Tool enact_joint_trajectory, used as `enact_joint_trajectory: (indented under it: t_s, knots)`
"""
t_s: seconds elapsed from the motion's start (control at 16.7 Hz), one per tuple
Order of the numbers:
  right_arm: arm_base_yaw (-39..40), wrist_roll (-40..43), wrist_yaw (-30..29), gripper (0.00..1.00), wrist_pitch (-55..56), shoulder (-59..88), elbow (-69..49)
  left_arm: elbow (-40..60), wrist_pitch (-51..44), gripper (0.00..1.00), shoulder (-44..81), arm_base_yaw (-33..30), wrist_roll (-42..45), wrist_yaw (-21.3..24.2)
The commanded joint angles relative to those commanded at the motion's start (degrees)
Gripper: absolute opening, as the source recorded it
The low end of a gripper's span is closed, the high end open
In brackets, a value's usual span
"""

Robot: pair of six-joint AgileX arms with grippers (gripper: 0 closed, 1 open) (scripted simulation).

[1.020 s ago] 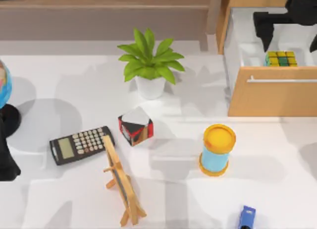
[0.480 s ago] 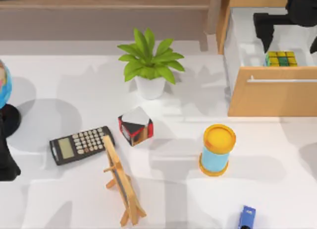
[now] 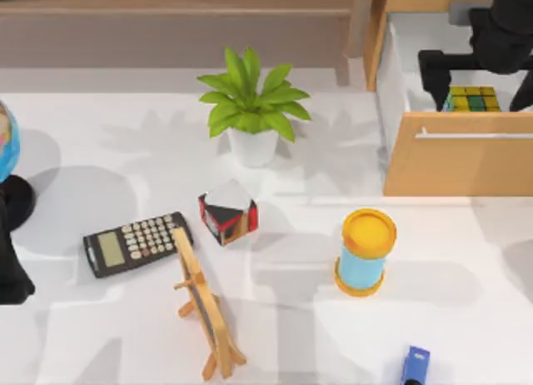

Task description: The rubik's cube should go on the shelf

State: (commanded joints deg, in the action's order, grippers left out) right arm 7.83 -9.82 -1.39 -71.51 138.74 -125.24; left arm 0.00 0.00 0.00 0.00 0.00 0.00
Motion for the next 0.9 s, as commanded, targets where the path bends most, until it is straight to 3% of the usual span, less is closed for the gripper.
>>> enact_joint_trajectory:
  t_s: [0.48, 0.9]
  knots:
    - [-0.2, 0.1, 0.1, 1.0, 1.8, 2.5, -1.4, 0.0, 0.0, 1.0, 0.0, 0.0, 0.0, 0.0]
    - [-0.2, 0.1, 0.1, 0.47, 1.8, 2.5, -1.4, 0.0, 0.0, 1.0, 0.0, 0.0, 0.0, 0.0]
